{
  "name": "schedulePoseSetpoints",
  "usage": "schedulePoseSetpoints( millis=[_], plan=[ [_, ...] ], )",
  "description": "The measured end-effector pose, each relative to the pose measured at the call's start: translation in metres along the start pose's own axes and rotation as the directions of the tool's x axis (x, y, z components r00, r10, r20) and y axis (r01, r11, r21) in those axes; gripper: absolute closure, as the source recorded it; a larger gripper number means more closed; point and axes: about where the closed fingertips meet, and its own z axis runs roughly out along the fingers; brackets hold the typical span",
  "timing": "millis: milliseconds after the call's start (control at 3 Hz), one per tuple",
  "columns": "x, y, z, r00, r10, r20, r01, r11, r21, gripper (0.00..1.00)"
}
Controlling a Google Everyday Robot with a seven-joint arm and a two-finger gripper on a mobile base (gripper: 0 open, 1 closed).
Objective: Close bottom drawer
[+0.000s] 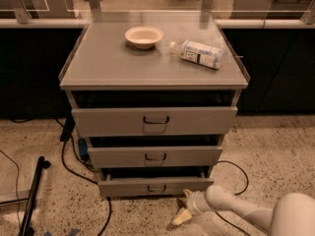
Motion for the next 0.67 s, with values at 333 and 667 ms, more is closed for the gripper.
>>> schedulePoseSetpoints(
  millis=[333, 667],
  plan=[
    [-0.0223, -0.0575, -0.0081, 0.999, 0.028, 0.023, -0.03, 0.9979, 0.057, 0.0],
    [-0.0223, -0.0575, -0.0081, 0.999, 0.028, 0.023, -0.03, 0.9979, 0.057, 0.0]
  ],
)
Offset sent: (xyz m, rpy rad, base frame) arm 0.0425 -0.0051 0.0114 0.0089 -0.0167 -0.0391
